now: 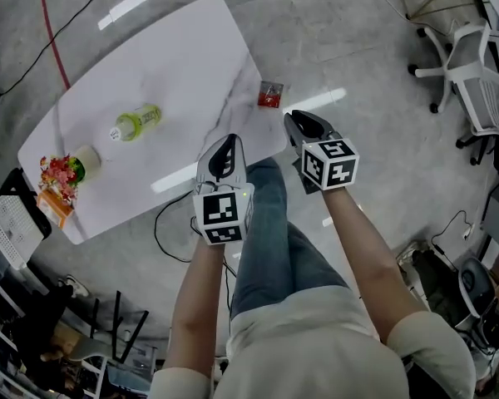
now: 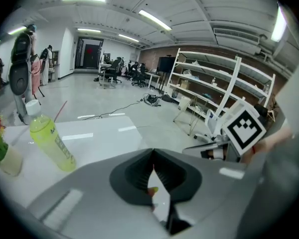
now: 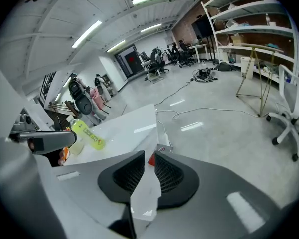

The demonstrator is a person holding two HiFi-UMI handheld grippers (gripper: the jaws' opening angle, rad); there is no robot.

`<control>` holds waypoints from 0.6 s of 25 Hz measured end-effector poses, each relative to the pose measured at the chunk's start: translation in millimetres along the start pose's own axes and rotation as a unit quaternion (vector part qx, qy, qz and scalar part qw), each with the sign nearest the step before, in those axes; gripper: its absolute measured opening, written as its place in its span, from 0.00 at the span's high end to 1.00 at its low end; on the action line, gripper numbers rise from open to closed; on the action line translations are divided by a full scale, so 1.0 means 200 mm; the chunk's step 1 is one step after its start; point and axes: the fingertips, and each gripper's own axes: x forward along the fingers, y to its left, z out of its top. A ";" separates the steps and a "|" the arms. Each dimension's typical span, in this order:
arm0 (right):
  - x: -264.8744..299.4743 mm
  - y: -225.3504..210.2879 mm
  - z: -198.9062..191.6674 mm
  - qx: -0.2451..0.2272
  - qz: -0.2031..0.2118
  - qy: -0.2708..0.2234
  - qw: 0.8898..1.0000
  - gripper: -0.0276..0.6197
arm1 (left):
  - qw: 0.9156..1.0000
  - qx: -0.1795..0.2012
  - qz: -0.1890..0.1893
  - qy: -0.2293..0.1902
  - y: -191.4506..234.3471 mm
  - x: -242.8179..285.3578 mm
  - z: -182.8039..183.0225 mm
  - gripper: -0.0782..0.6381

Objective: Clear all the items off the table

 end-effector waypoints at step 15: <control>0.33 -0.17 -0.08 0.036 0.000 0.035 0.999 0.82 | 1.000 -0.014 -0.007 0.022 0.09 0.26 -0.07 0.88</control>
